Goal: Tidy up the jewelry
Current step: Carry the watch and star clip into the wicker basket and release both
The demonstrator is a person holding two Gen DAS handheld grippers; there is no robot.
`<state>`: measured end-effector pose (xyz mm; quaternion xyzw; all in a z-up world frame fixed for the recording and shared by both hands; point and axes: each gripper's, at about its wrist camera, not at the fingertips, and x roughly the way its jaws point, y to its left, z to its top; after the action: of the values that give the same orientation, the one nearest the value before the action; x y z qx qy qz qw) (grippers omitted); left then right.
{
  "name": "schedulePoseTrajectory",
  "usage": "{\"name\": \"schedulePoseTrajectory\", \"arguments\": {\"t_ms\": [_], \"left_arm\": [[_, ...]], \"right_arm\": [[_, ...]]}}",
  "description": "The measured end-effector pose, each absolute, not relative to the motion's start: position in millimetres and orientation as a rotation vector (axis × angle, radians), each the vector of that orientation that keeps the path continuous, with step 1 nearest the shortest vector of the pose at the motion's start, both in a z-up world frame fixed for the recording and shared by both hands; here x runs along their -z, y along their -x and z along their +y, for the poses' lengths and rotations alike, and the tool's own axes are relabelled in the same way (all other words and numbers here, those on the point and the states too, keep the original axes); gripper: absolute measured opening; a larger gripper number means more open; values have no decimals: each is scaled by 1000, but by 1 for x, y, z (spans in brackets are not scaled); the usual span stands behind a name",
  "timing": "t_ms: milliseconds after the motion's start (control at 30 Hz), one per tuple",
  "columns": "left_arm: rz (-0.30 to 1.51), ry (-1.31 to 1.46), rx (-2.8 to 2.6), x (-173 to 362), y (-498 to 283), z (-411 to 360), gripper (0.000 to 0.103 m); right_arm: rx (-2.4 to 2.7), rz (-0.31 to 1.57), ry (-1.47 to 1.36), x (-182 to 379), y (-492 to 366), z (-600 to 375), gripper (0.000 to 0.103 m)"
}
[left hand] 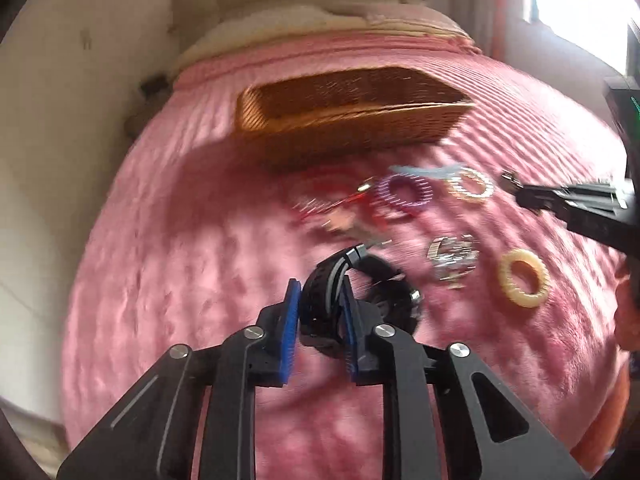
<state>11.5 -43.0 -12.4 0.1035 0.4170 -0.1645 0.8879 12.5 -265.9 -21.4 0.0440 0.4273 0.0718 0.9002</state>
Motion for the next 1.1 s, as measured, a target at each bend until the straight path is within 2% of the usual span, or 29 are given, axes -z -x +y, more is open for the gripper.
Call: {"name": "schedulePoseTrajectory", "arguments": {"t_ms": [167, 300, 467, 700, 933, 1100], "left_arm": [[1036, -60, 413, 44, -37, -5, 11], [1023, -21, 430, 42, -39, 3, 10], [966, 49, 441, 31, -37, 4, 7], [777, 112, 477, -38, -47, -4, 7], [695, 56, 446, -84, -120, -50, 8], [746, -15, 396, -68, -181, -88, 9]], "right_arm": [[-158, 897, -114, 25, -17, -265, 4], [-141, 910, -111, 28, -20, -265, 4], [-143, 874, -99, 14, -17, -264, 4], [-159, 757, -84, -39, -29, -256, 4], [-179, 746, -102, -72, -114, -254, 4], [-164, 882, -161, -42, -193, -258, 4]]}}
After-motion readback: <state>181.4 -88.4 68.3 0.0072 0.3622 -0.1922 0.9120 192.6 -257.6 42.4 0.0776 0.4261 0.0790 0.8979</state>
